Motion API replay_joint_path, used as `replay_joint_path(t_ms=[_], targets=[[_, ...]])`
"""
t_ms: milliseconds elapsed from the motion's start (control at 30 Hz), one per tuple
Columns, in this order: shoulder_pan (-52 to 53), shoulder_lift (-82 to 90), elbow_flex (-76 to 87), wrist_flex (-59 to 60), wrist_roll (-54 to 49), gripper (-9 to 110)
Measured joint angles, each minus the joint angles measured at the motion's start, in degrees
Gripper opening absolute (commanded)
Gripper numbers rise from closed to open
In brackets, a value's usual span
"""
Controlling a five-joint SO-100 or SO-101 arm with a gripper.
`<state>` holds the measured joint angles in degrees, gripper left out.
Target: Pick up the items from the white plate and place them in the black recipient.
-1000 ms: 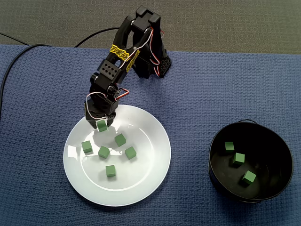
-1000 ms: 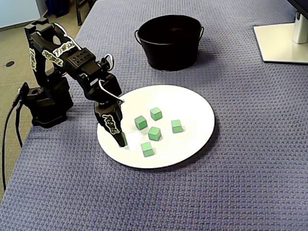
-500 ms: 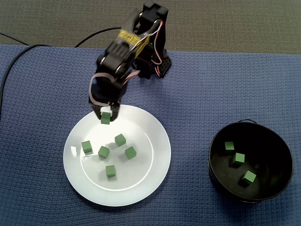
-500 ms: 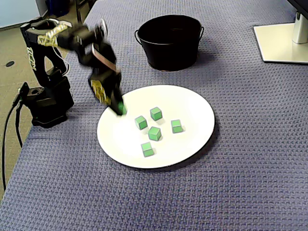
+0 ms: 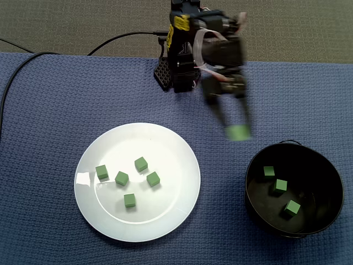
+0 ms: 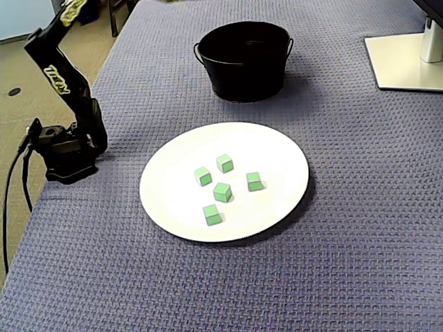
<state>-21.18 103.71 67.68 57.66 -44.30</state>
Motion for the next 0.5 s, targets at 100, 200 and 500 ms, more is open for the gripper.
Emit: replay_joint_path(t_ms=[100, 200, 500], targets=[[-7.47, -9.49, -1.76, -4.75, -0.09, 0], [-12.57, -20.21, -2.99, -6.86, -1.05, 0], [-16.70, -38.94, -2.02, -12.57, -0.09, 24]])
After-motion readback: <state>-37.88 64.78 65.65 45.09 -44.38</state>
